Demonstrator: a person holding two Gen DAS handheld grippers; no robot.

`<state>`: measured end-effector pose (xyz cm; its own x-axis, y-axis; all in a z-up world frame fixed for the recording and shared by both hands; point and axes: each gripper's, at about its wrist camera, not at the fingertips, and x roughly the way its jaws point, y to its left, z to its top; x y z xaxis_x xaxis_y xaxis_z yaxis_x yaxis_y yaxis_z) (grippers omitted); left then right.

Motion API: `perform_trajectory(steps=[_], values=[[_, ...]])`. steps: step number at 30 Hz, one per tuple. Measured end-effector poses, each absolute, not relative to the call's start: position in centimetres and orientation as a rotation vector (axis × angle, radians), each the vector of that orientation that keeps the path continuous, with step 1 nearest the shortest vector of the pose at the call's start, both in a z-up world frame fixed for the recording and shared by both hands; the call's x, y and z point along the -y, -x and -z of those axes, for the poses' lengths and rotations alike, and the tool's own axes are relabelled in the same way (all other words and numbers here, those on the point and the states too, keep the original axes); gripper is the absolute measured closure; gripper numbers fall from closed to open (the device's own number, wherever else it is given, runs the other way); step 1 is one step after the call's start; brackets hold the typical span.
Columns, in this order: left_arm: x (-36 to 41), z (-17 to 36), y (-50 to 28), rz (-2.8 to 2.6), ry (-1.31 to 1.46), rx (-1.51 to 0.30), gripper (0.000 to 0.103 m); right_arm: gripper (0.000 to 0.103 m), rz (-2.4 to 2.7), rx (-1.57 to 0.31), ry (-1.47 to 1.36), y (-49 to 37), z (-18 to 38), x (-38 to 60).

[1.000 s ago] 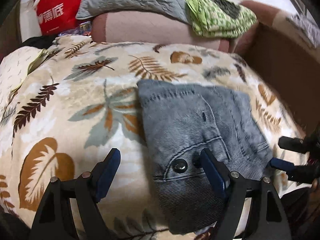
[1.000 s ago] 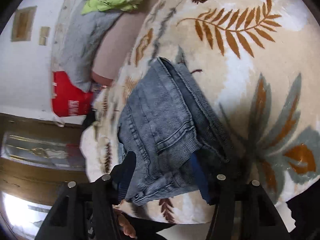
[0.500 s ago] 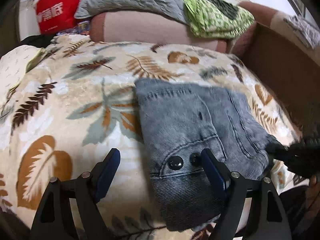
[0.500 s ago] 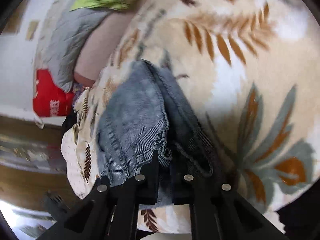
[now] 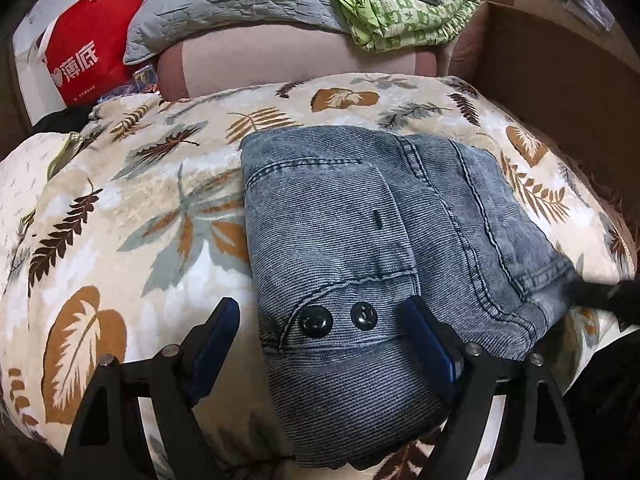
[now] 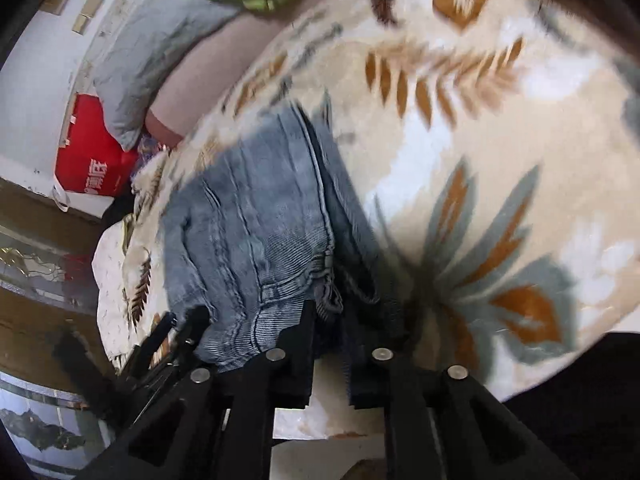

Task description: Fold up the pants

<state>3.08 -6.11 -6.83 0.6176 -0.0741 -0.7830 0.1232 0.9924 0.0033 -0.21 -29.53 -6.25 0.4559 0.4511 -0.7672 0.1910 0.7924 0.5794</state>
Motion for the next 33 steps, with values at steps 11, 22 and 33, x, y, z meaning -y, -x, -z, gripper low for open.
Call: perform_trajectory(steps=[11, 22, 33], values=[[5.4, 6.8, -2.6, 0.15, 0.006, -0.892, 0.019, 0.071, -0.218, -1.211, -0.59, -5.6, 8.3, 26.5], [4.4, 7.9, -2.6, 0.182, 0.098, -0.929, 0.017, 0.077, -0.26, -1.089, -0.38, -7.9, 1.7, 23.6], [4.2, 8.5, -2.8, 0.242, 0.134, -0.941, 0.016, 0.034, -0.122, -1.248, -0.279, -15.5, 6.3, 23.2]])
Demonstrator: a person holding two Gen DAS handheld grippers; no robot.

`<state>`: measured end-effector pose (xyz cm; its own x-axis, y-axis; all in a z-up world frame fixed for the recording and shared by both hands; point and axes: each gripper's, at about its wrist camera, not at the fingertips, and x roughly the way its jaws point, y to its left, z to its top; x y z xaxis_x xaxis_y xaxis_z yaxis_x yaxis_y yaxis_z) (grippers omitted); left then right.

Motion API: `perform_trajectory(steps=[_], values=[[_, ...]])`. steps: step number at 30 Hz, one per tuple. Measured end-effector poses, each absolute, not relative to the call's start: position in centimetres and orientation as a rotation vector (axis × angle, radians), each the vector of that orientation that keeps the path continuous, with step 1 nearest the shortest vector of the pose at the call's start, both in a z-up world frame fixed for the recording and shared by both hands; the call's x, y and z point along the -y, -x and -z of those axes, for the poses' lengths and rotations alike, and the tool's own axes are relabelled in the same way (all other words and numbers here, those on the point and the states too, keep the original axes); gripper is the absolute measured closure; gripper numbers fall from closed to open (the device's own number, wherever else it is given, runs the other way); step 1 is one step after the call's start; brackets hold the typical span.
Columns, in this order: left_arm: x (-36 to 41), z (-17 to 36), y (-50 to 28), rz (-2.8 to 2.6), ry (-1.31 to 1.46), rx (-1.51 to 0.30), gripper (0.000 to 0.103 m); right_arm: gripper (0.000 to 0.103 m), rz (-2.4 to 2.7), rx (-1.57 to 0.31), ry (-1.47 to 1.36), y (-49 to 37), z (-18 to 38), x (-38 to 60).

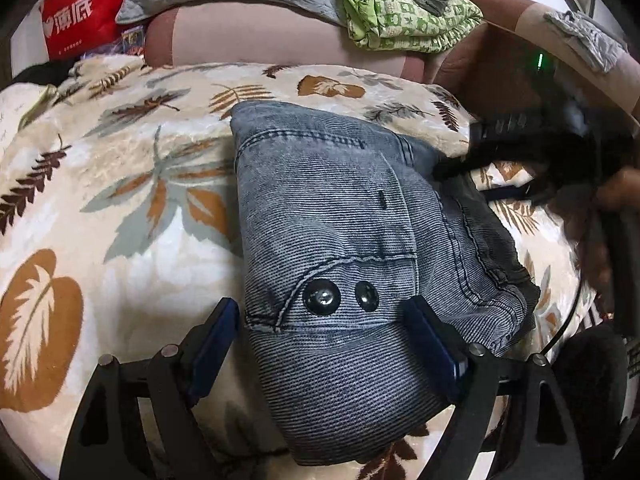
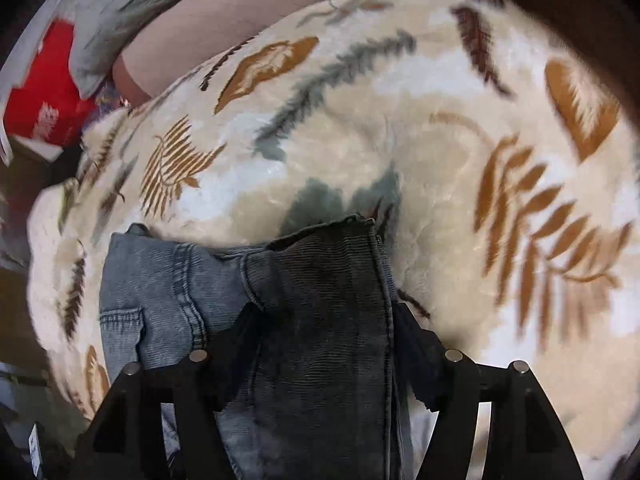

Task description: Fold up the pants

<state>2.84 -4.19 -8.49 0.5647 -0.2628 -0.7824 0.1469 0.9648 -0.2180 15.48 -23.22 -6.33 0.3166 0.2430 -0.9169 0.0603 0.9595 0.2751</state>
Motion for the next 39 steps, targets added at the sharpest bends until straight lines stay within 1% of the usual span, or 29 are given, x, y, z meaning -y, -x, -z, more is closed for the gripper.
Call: perform_trajectory(steps=[2, 4, 6, 8, 9, 13, 14, 15, 16, 17, 21, 23, 24, 25, 27, 29, 30, 32, 34, 36, 39], values=[[4.1, 8.5, -3.0, 0.25, 0.142, -0.947, 0.016, 0.034, -0.12, -1.192, -0.172, -15.9, 3.4, 21.0], [4.1, 8.5, -2.9, 0.255, 0.141, -0.945, 0.015, 0.03, -0.172, -1.104, -0.043, -16.5, -0.1, 17.3], [4.1, 8.5, -2.9, 0.259, 0.145, -0.943, 0.015, 0.023, -0.285, -1.11, 0.078, -18.0, -1.7, 12.8], [4.0, 8.5, -2.9, 0.262, 0.15, -0.94, 0.015, 0.023, -0.394, -1.172, 0.215, -19.9, -1.5, 7.4], [4.0, 8.5, -2.9, 0.262, 0.15, -0.937, 0.014, 0.023, -0.44, -1.241, 0.285, -20.9, -0.5, 4.8], [3.8, 8.6, -3.0, 0.268, 0.16, -0.931, 0.013, 0.023, -0.522, -1.468, 0.4, -23.7, 3.6, -0.7], [3.8, 8.6, -3.1, 0.27, 0.161, -0.93, 0.012, 0.023, -0.527, -1.49, 0.43, -23.4, 4.4, -0.8], [3.8, 8.7, -3.1, 0.273, 0.161, -0.928, 0.012, 0.028, -0.531, -1.539, 0.466, -23.6, 5.7, -1.5], [3.7, 8.7, -3.0, 0.275, 0.163, -0.927, 0.012, 0.068, -0.523, -1.574, 0.471, -23.9, 6.5, -1.5], [3.6, 8.7, -3.0, 0.276, 0.168, -0.925, 0.012, 0.077, -0.478, -1.593, 0.488, -24.4, 7.4, -1.2], [3.5, 8.8, -3.2, 0.278, 0.175, -0.929, 0.012, 0.077, -0.399, -1.543, 0.353, -25.4, 7.1, 1.7], [3.6, 8.7, -3.1, 0.278, 0.165, -0.928, 0.012, 0.064, -0.381, -1.506, 0.25, -25.2, 6.9, 3.2], [3.7, 8.8, -2.9, 0.279, 0.157, -0.928, 0.011, 0.053, -0.365, -1.487, 0.232, -24.9, 6.7, 3.8], [3.8, 8.8, -2.8, 0.278, 0.148, -0.925, 0.011, 0.05, -0.352, -1.452, 0.196, -24.6, 6.3, 4.7], [3.9, 8.8, -2.7, 0.277, 0.142, -0.92, 0.011, 0.049, -0.317, -1.415, 0.131, -24.2, 5.6, 6.5], [4.0, 8.8, -2.6, 0.276, 0.138, -0.917, 0.011, 0.048, -0.24, -1.327, 0.122, -23.6, 4.6, 8.3], [4.1, 8.8, -2.6, 0.274, 0.136, -0.913, 0.01, 0.046, -0.215, -1.288, 0.109, -23.1, 4.0, 9.2], [4.0, 8.8, -2.4, 0.272, 0.135, -0.907, 0.01, 0.046, -0.23, -1.235, 0.022, -22.0, 2.6, 11.2], [4.0, 8.8, -2.3, 0.271, 0.14, -0.9, 0.01, 0.046, -0.164, -1.173, 0.014, -20.8, 1.2, 13.5], [4.0, 8.8, -2.2, 0.272, 0.143, -0.895, 0.01, 0.046, -0.203, -1.182, -0.03, -20.4, 0.6, 14.3], [3.8, 8.7, -2.2, 0.273, 0.161, -0.896, 0.01, 0.046, -0.28, -1.206, -0.07, -18.4, 1.6, 16.3]])
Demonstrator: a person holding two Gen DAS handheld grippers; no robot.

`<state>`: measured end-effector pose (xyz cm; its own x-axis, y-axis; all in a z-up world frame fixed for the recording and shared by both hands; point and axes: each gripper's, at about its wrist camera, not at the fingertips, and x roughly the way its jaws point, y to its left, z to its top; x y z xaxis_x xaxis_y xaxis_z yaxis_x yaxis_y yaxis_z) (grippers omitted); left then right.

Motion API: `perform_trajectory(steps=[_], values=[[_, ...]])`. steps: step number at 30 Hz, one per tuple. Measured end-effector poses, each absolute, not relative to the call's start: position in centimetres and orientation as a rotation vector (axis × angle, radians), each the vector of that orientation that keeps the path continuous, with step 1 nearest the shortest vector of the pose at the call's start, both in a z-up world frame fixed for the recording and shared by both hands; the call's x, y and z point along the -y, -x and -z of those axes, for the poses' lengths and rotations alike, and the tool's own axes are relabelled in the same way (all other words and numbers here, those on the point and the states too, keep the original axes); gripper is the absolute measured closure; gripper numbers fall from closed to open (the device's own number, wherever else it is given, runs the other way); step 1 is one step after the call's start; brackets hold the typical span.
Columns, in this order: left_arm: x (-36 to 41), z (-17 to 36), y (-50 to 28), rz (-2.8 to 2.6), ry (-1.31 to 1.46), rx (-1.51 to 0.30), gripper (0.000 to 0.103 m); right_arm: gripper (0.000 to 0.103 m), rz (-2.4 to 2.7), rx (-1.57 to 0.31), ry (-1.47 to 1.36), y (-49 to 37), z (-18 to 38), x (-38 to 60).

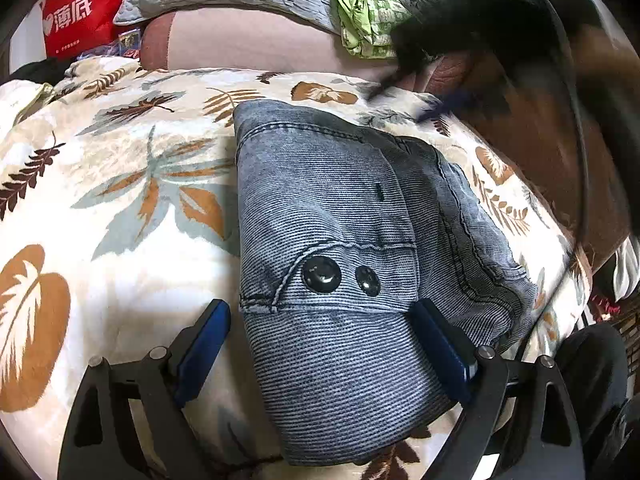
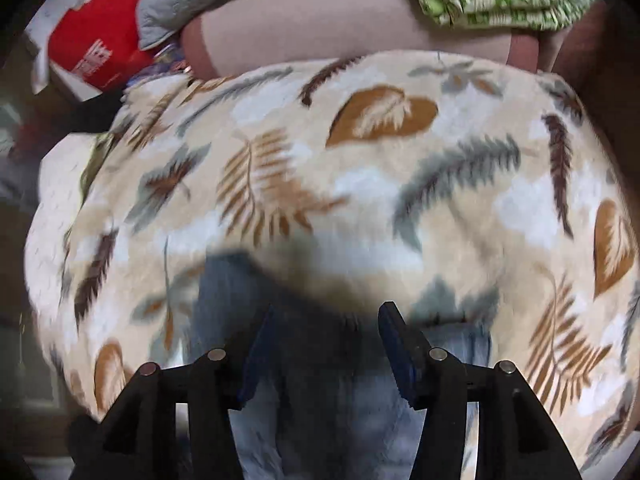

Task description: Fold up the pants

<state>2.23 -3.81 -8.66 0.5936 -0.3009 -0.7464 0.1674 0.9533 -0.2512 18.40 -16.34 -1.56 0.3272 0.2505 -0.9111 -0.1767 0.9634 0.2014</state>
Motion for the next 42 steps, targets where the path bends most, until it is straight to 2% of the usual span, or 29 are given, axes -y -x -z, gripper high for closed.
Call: perform_trajectory(steps=[2, 3, 4, 7, 12, 17, 20, 26, 29, 30, 37, 42], values=[[3.7, 8.3, -2.1, 0.286, 0.181, -0.903, 0.01, 0.046, -0.24, -1.249, -0.077, -17.2, 4.2, 18.2], [3.5, 8.0, -1.9, 0.285, 0.191, -0.905, 0.011, 0.034, -0.205, -1.262, -0.091, -17.0, 5.6, 19.5], [3.2, 7.2, -1.6, 0.283, 0.204, -0.889, 0.011, 0.027, -0.175, -1.279, -0.112, -17.0, 6.4, 20.4], [2.2, 5.0, -1.0, 0.256, 0.219, -0.82, 0.011, 0.028, -0.199, -1.21, -0.202, -15.3, 5.5, 22.1], [0.6, 4.4, -1.4, 0.156, 0.22, -0.856, 0.011, 0.028, -0.258, -1.081, -0.308, -9.9, 2.3, 24.7], [-1.1, 5.4, -1.6, 0.046, 0.228, -0.914, 0.011, 0.028, -0.339, -1.08, -0.285, -4.3, 3.9, 24.4], [-1.2, 5.8, -1.9, 0.024, 0.215, -0.939, 0.011, 0.026, -0.263, -1.135, -0.117, -3.5, 7.2, 23.1], [-0.5, 5.5, -1.5, 0.008, 0.166, -0.945, 0.011, 0.026, -0.263, -1.017, -0.124, -1.9, 3.9, 23.6], [-0.3, 5.5, -1.6, 0.011, 0.171, -0.956, 0.011, 0.024, -0.264, -1.085, -0.094, -1.8, 6.2, 23.4], [-0.2, 5.5, -1.5, 0.012, 0.162, -0.958, 0.011, 0.021, -0.264, -1.091, -0.122, -1.9, 7.1, 23.8], [-0.1, 5.4, -1.6, -0.001, 0.145, -0.967, 0.011, 0.021, -0.252, -0.966, -0.178, -1.1, 4.7, 25.2], [-0.1, 5.3, -1.8, 0.002, 0.14, -0.976, 0.011, 0.021, -0.227, -0.948, -0.314, -0.7, 5.0, 27.8]])
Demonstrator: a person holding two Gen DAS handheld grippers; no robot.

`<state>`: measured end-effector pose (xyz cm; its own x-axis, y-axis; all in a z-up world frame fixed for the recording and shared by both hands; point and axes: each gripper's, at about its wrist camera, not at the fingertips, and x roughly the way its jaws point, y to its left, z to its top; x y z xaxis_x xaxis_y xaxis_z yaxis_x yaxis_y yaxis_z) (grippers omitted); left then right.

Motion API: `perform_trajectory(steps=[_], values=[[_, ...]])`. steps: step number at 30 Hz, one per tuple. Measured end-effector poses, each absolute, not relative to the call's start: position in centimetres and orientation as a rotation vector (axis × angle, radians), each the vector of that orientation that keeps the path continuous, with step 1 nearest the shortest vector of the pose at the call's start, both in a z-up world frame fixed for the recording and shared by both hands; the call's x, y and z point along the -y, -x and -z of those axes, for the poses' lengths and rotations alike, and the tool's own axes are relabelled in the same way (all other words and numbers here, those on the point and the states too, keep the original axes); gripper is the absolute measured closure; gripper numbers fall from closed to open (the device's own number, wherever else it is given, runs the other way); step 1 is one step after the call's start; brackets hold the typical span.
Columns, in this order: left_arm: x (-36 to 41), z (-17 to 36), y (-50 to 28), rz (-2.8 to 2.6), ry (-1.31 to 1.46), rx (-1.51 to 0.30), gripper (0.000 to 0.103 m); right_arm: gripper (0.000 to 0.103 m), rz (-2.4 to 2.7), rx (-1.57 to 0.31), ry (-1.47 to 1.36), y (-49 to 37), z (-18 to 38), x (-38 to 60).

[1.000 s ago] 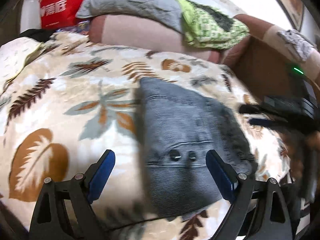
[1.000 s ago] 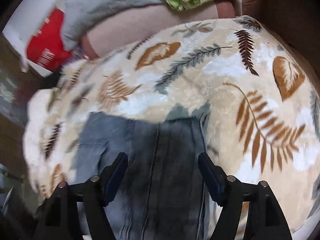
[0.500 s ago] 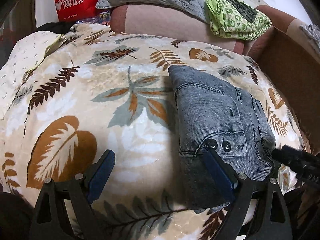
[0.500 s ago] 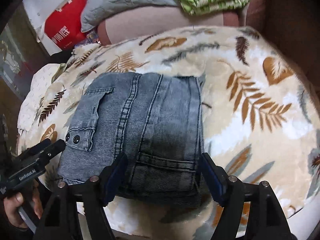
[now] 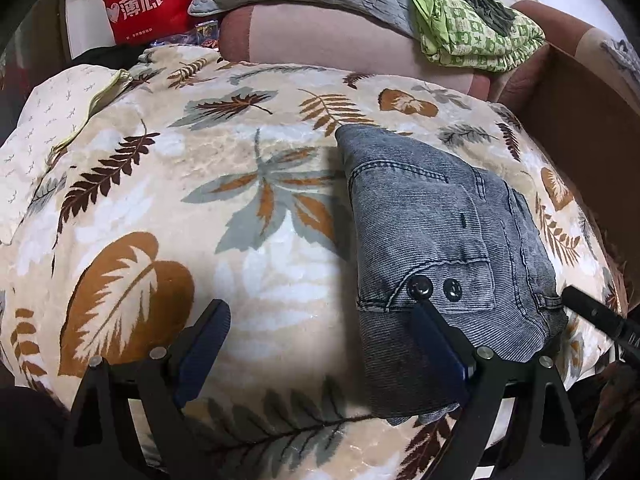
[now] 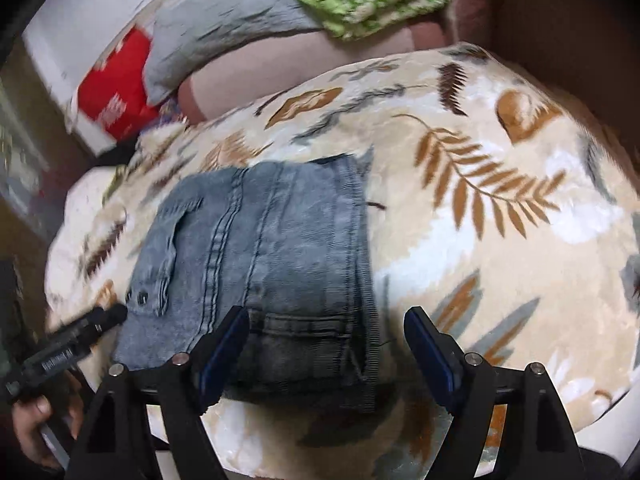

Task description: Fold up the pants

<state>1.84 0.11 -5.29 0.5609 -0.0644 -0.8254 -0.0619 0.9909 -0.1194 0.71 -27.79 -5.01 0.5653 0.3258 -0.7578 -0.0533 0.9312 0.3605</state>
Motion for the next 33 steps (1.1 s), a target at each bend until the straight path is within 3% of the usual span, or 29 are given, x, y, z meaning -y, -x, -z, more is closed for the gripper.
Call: perform_trajectory(steps=[7, 18, 23, 26, 29, 33], values=[[-2.9, 5.4, -3.7, 0.111, 0.373, -1.027, 0.011, 0.021, -0.26, -0.988, -0.578, -2.2, 6.1, 31.9], [-0.7, 6.8, -8.8, 0.292, 0.507, -1.128, 0.011, 0.021, -0.437, -1.228, -0.643, -10.3, 7.9, 30.9], [0.0, 8.1, -10.0, 0.309, 0.533, -1.171, 0.011, 0.024, -0.427, -1.25, -0.6, -11.3, 8.3, 29.9], [0.1, 8.7, -10.2, 0.312, 0.535, -1.183, 0.019, 0.03, -0.46, -1.284, -0.59, -11.9, 9.2, 29.1], [0.4, 8.8, -10.5, 0.334, 0.518, -1.19, 0.037, 0.044, -0.468, -1.288, -0.531, -11.8, 9.4, 28.3], [0.4, 9.0, -10.6, 0.333, 0.518, -1.188, 0.037, 0.049, -0.447, -1.298, -0.583, -12.3, 10.3, 29.2]])
